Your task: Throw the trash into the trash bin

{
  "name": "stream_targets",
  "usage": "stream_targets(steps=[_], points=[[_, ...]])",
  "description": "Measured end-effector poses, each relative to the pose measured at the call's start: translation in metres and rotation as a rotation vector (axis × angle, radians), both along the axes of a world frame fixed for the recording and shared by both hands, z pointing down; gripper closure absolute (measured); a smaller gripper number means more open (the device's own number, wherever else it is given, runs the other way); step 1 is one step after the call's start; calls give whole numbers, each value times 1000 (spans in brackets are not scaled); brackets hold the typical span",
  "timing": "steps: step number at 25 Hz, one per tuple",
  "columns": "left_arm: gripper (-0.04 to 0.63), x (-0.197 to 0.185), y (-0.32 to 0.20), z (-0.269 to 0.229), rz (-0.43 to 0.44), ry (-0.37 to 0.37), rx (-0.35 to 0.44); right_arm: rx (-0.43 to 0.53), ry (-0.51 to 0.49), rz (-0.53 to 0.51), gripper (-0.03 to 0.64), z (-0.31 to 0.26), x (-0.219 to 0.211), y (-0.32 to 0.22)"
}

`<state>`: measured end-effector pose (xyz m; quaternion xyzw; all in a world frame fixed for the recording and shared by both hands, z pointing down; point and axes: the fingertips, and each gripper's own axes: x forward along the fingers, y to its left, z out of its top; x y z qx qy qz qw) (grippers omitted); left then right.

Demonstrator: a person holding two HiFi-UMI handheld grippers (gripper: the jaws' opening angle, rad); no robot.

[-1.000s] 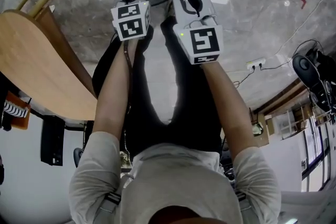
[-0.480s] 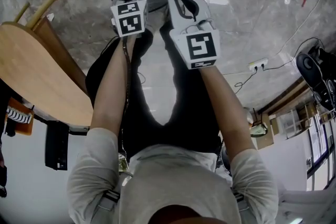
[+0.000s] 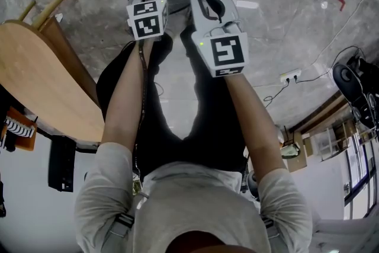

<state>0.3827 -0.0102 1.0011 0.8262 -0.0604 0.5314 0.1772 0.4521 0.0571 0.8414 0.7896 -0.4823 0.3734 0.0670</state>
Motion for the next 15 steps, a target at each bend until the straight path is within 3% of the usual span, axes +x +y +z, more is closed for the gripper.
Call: stream_targets(steps=[9,15], points=[[525,7,2,-26,25,11,-7,14,13,21,609,-27,10,5],[468,3,6,-41,37,4,-37,6,-7,22,609,-42,3,6]])
